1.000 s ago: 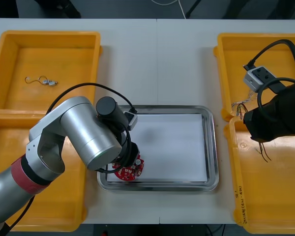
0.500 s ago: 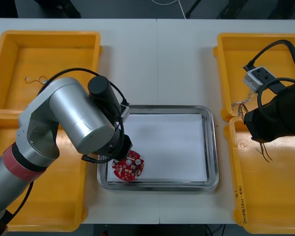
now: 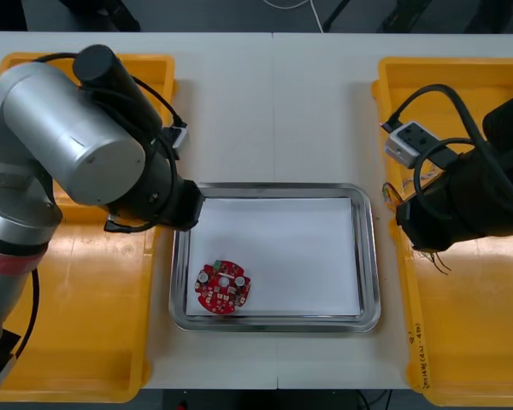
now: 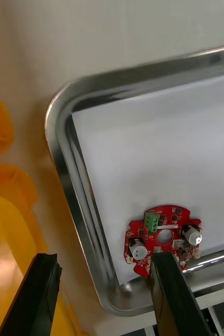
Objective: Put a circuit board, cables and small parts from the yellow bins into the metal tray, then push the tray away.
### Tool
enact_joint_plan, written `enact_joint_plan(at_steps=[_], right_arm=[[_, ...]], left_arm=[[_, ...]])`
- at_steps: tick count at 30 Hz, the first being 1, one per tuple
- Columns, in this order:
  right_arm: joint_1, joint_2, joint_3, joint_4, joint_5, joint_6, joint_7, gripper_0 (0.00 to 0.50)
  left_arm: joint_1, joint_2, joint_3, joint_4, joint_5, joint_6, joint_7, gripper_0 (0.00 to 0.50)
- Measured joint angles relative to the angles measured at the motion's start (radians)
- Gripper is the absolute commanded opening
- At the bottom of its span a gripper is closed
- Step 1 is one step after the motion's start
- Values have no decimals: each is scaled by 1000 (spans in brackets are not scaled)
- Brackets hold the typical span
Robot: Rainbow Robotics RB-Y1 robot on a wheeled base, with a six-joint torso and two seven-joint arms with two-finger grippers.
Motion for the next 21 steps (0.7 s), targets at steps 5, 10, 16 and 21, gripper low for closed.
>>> enact_joint_plan(at_steps=[5,10,16,21], right_arm=[[-62,0,91,0,5,-19,0,0],[-136,10,188,0,24,-20,28,0],[-197,44,283,7,42,-20,159,0],[-220,74,325,72,19,-19,343,0]], left_arm=[[-16,0,81,-3,0,1,0,500],[-18,11,157,-3,1,1,0,500],[-19,60,213,10,7,1,0,500],[-24,105,249,54,13,1,0,500]])
